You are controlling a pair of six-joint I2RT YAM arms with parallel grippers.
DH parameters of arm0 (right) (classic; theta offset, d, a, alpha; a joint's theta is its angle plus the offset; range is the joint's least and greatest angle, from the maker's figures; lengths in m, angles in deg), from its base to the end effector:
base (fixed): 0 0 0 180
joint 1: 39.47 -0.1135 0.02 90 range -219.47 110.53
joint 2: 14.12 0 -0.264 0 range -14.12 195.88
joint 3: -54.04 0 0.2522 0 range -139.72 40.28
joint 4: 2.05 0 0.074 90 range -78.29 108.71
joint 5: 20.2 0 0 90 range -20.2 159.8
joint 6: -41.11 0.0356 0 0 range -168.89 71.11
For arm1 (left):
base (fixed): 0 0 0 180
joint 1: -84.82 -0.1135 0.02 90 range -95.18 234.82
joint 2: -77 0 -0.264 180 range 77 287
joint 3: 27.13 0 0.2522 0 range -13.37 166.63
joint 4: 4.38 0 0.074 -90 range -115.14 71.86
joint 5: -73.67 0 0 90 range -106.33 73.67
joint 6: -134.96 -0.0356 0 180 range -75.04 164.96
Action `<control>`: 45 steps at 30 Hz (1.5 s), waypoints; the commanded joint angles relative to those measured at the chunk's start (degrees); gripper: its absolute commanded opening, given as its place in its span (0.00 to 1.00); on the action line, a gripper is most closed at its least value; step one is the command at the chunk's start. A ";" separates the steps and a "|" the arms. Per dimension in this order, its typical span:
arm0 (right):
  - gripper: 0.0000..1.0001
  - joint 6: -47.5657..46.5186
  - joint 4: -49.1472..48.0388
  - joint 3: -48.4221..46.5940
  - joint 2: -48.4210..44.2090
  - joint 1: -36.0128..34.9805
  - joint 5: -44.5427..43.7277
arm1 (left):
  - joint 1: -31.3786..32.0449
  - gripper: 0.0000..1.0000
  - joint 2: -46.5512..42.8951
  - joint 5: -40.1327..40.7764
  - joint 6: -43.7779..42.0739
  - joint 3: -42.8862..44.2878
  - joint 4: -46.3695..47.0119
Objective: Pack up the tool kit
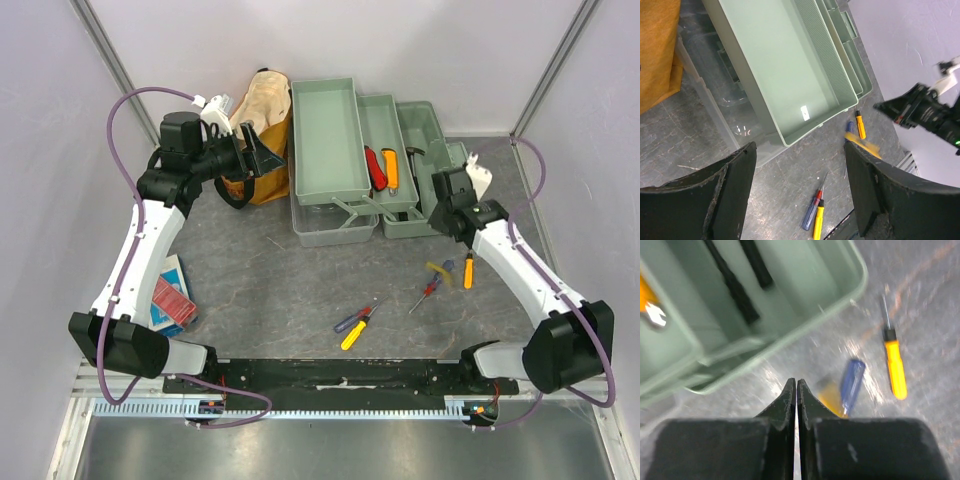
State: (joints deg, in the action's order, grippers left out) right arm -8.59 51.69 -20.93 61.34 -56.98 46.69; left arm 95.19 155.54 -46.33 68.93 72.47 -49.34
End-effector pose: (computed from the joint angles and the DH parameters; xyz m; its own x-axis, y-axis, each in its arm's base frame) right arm 0.2601 0.0674 0.2803 -0.6276 0.4258 -0.6518 0.4563 0.8795 0.1352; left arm 0.2907 -0.0713 0.4204 -0.6102 -0.2460 -0.7531 0.3914 0.7329 -0.5565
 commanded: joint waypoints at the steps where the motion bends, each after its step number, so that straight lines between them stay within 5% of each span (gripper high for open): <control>1: 0.01 -6.97 -8.77 -11.63 1.70 -0.24 -2.99 | 0.09 0.77 -0.14 0.38 -2.08 0.29 0.70; 9: 0.03 -14.80 -14.32 -23.95 10.05 -0.24 2.89 | 0.09 0.77 -1.20 1.08 -2.70 0.38 0.09; 23: 0.51 -12.52 -13.97 -15.17 5.76 0.47 10.54 | 1.49 0.77 0.91 -4.19 -4.27 -0.41 -0.09; 34: 0.56 -8.66 -11.78 -11.39 3.82 2.75 8.97 | 15.72 0.76 0.74 2.21 -14.47 -2.51 -8.43; 45: 0.63 -7.69 -11.16 -13.84 6.80 3.28 5.98 | 24.07 0.76 -12.35 13.03 2.30 -18.34 -9.84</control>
State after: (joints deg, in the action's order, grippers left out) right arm -16.97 40.33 -32.60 67.00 -54.21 54.90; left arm 115.95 148.15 -37.83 63.14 56.48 -59.15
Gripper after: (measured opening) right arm 0.620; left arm 0.762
